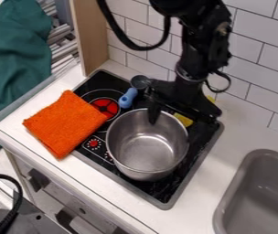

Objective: Put the silver pot on top of the orange cloth

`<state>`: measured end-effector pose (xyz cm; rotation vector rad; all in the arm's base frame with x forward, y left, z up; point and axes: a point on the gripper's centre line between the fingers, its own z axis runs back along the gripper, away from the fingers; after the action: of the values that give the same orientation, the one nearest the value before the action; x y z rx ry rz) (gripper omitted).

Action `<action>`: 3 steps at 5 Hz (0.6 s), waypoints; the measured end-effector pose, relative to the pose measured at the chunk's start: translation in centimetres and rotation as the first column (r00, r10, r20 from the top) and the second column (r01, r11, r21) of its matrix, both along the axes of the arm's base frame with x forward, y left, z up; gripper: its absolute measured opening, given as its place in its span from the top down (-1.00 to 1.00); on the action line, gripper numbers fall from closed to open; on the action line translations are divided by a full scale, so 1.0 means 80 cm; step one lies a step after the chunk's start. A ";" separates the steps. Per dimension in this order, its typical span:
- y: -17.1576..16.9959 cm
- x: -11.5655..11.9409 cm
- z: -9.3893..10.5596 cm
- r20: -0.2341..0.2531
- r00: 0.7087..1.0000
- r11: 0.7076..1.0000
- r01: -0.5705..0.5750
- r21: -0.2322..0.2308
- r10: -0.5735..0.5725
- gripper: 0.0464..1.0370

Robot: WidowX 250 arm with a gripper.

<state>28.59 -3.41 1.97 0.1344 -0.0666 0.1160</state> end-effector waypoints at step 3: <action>-0.031 -0.012 -0.008 -0.008 1.000 0.999 0.009 -0.052 -0.010 -0.94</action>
<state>27.60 -5.89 1.37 0.0821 -0.0561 0.1075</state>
